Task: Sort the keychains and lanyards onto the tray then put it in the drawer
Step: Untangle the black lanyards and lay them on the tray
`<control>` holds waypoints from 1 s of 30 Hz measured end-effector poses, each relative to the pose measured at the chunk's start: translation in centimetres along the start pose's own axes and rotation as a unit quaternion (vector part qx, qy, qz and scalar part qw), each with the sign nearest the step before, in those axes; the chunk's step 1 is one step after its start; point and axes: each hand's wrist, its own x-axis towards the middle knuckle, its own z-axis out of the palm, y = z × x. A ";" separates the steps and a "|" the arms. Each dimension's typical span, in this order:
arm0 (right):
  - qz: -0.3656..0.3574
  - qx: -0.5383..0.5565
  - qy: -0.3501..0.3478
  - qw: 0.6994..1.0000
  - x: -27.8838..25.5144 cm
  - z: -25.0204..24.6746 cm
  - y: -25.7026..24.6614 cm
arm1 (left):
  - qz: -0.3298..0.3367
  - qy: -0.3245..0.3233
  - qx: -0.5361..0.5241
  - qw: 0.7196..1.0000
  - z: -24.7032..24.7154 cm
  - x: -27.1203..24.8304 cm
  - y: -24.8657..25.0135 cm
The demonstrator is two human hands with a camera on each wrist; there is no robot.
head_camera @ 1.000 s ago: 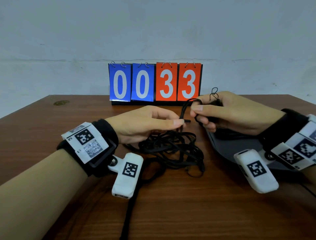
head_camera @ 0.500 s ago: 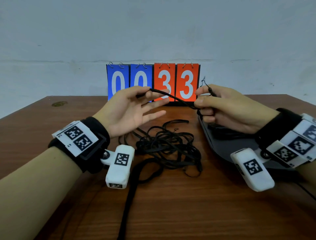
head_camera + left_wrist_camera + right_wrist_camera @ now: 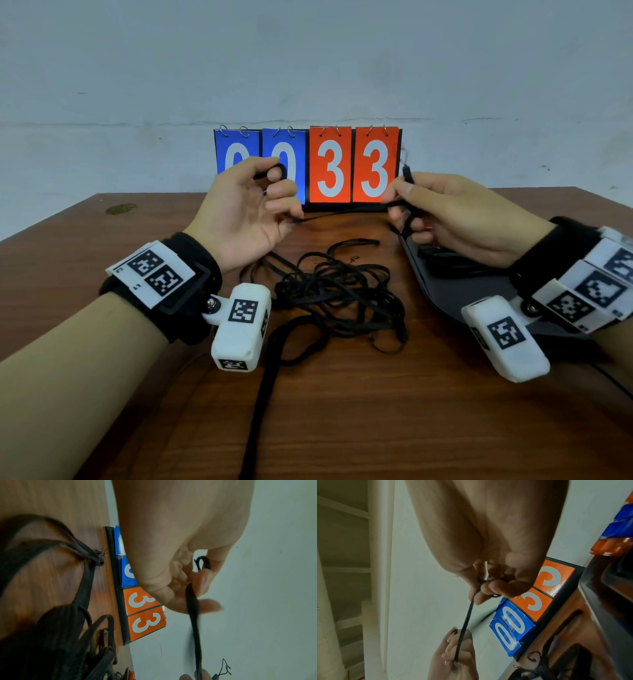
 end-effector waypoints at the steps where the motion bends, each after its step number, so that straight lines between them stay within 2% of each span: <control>1: -0.007 0.001 0.005 1.000 0.0 0.1 0.0 | -0.004 -0.003 0.021 1.000 0.0 0.0 0.0; 5: -0.017 -0.004 0.035 0.999 0.0 0.3 0.0 | -0.028 -0.008 0.070 0.997 -0.1 0.3 -0.2; 13: -0.012 -0.041 0.098 0.994 0.1 0.5 -0.2 | -0.044 -0.007 0.092 0.995 -0.1 0.6 -0.7; 18: -0.031 -0.053 0.102 0.993 -0.4 0.7 -0.8 | -0.051 -0.010 0.085 0.995 -0.2 0.7 -0.9; 25: -0.084 -0.033 0.069 0.994 -0.4 0.5 -1.1 | -0.062 -0.007 0.103 0.993 -0.3 0.7 -1.2; 30: -0.072 -0.016 0.070 0.995 -0.2 0.2 -0.8 | -0.064 0.011 0.133 0.989 -0.7 0.8 -1.0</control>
